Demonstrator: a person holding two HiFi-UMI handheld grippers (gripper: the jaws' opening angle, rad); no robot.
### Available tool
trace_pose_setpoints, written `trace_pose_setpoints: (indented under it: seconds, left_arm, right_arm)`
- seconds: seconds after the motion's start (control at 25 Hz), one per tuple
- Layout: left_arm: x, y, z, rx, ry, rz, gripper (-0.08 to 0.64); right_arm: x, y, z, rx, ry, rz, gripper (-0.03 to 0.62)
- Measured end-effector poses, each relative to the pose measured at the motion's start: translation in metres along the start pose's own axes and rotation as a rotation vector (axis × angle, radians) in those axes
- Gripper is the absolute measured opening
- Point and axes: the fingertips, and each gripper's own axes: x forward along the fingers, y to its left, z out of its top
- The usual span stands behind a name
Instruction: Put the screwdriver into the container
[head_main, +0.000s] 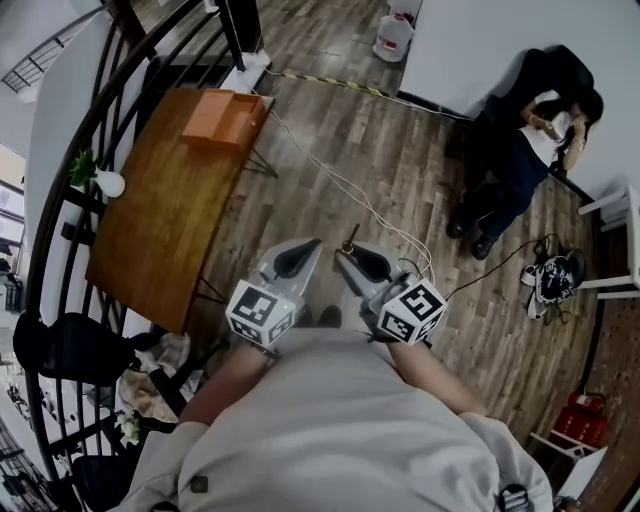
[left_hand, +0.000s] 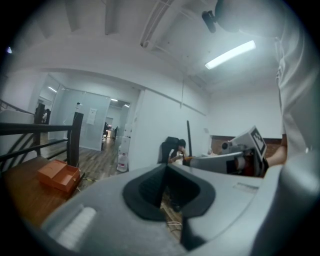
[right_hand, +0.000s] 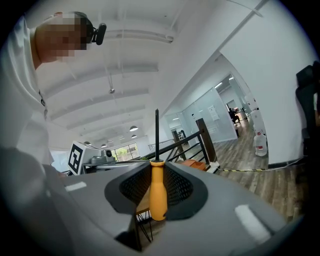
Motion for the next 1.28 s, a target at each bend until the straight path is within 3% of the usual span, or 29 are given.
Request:
trace_pose_setpoints:
  seconds: [0.68, 0.96, 1.28]
  left_arm:
    - [0.036, 0.05, 0.017, 0.0, -0.017, -0.061, 0.003]
    - [0.033, 0.124, 0.03, 0.002, -0.041, -0.086, 0.003]
    - [0.012, 0.216, 0.073, 0.034, -0.077, -0.1, 0.003]
  right_arm:
    - [0.041, -0.042, 0.017, -0.005, -0.007, -0.057, 0.083]
    - [0.113, -0.057, 0.029, -0.025, -0.007, -0.085, 0.083]
    - [0.206, -0.05, 0.061, -0.069, -0.03, -0.098, 0.083]
